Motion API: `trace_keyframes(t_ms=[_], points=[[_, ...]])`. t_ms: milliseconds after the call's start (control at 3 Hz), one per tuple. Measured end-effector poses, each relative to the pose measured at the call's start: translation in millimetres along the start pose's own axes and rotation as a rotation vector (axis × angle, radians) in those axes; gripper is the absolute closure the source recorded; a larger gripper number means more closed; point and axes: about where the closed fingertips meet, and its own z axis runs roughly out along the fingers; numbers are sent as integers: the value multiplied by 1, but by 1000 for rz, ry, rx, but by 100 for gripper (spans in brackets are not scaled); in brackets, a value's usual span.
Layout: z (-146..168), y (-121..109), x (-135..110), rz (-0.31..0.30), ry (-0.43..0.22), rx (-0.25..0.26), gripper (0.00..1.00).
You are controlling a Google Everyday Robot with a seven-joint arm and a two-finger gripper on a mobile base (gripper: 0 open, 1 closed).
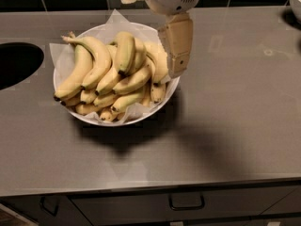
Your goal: Pick banana from white bowl
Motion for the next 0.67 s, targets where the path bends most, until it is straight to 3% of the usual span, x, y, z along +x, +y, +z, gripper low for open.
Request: trace_keyframes(t_ms=[667], points=[[23, -15, -12, -145, -70, -51, 0]])
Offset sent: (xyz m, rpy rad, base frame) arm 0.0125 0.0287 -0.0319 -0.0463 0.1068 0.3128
